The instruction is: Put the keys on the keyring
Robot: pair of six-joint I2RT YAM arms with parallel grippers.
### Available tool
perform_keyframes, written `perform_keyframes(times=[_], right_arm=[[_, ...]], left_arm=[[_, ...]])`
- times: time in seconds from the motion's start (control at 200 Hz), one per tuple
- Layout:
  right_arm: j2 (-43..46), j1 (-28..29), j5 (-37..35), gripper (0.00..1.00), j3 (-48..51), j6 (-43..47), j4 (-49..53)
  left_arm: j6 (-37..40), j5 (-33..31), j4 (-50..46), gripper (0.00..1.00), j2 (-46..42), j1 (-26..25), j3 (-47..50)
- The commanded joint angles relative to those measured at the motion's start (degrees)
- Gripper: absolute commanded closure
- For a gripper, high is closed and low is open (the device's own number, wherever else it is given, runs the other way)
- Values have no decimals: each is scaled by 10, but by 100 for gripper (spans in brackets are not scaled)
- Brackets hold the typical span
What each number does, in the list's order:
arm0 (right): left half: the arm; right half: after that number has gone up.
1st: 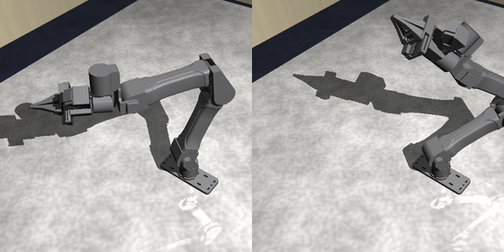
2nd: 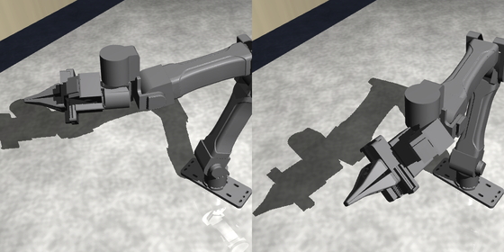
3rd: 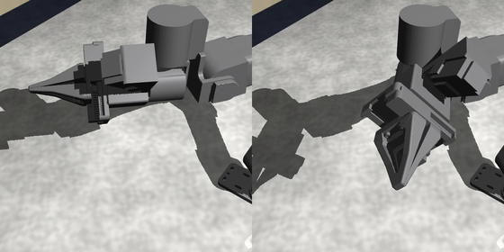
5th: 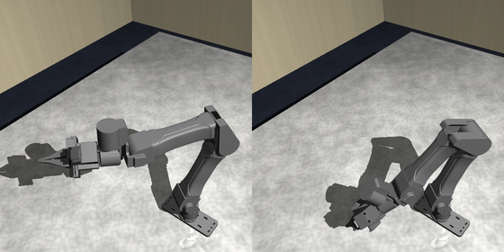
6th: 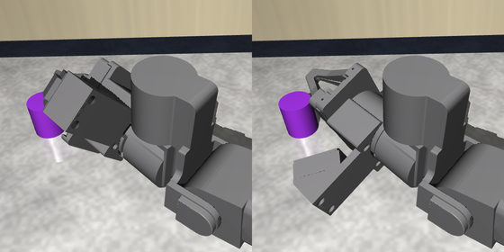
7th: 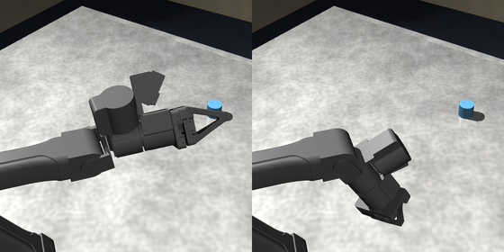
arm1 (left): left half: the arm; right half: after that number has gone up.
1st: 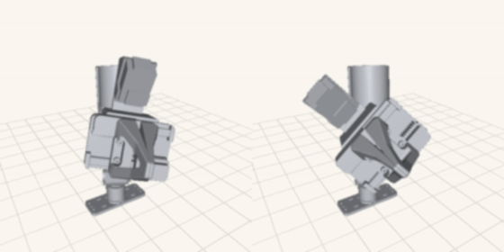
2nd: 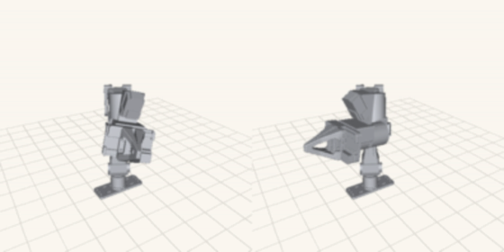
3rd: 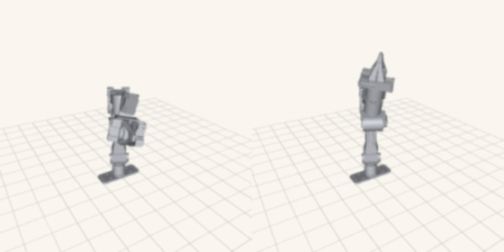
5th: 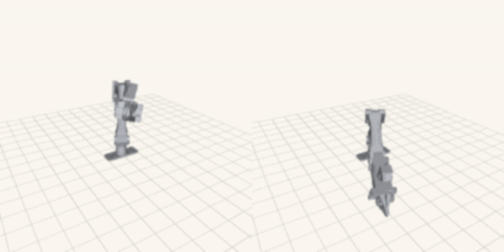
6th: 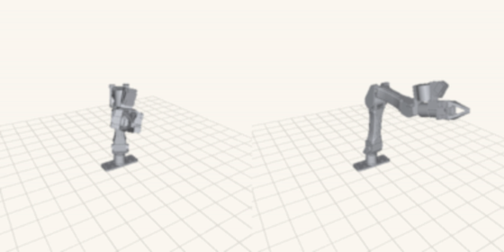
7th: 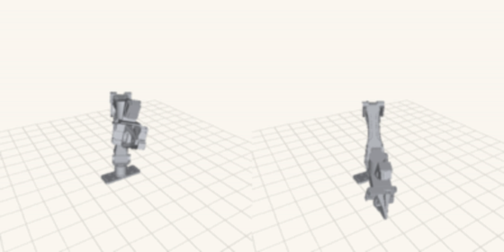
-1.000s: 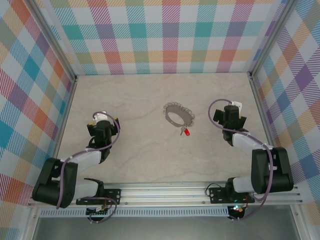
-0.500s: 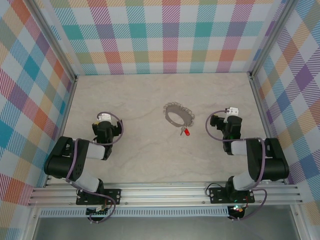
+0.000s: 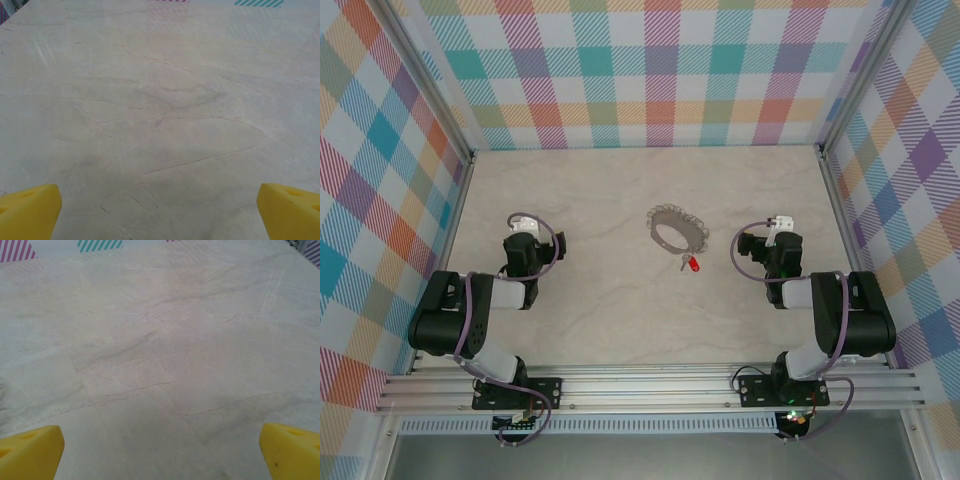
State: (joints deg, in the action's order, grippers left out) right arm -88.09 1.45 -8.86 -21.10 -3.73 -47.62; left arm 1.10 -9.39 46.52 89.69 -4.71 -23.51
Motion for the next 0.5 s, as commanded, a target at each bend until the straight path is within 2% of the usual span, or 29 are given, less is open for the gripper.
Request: perform_keyframes(times=[0.0,0.325,0.405,0.5], right_arm=[[3,0,9,0,-10,9,-22],[2,0,10,0,-14,9,-18],[-1,-1,49,0,-24,23,-1],[0,-4,55,0,-24,22,-1]], left_arm=[[-3,12,-3,0,2,4,-7],[-3,12,-3,0,2,4,-8],[-4,12,-5,0,3,4,-8],[-3,12,-6,0,3,4,-9]])
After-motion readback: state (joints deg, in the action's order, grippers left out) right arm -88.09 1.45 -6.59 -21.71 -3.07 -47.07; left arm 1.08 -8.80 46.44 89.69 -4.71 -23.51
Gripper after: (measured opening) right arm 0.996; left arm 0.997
